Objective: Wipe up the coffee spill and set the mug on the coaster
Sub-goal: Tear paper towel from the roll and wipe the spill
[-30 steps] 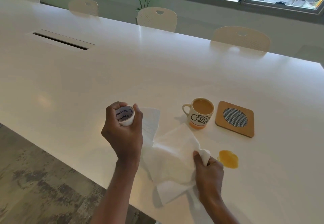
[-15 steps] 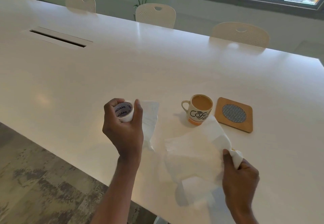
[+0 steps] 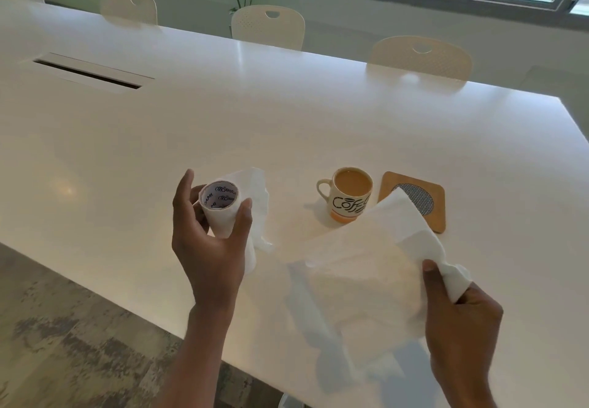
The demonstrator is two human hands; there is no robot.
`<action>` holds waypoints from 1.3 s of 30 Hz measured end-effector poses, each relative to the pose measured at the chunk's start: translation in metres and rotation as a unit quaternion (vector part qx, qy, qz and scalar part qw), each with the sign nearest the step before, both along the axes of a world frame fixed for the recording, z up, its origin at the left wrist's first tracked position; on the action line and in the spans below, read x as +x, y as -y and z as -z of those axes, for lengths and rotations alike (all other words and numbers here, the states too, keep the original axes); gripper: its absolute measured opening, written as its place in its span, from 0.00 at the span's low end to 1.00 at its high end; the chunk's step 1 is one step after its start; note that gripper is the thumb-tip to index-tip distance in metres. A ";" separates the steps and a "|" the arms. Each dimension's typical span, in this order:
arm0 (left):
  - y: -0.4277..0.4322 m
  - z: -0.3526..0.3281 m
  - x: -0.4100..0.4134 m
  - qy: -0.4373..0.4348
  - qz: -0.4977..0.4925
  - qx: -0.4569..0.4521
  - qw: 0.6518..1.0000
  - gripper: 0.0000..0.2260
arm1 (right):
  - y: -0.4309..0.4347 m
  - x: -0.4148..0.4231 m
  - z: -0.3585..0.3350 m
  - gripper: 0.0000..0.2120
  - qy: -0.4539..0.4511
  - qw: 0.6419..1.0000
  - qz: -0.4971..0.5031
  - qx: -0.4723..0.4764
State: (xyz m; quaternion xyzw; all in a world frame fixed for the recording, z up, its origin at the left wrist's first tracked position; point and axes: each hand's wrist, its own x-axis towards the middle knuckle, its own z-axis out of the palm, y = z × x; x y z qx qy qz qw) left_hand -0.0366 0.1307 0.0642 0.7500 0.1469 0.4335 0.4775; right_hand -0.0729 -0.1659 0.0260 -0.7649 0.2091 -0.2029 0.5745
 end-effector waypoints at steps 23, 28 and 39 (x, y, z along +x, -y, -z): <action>0.033 -0.025 -0.035 0.173 0.022 0.208 0.962 0.16 | 0.046 -0.009 -0.028 0.17 -0.029 0.983 -0.169 0.065; 0.086 -0.019 -0.028 -0.253 0.380 -0.070 0.887 0.33 | 0.054 -0.002 -0.040 0.18 -0.034 0.969 -0.232 0.077; 0.110 0.022 0.006 -0.355 0.471 -0.306 0.747 0.15 | 0.090 0.000 -0.018 0.31 -0.093 0.910 -0.292 0.281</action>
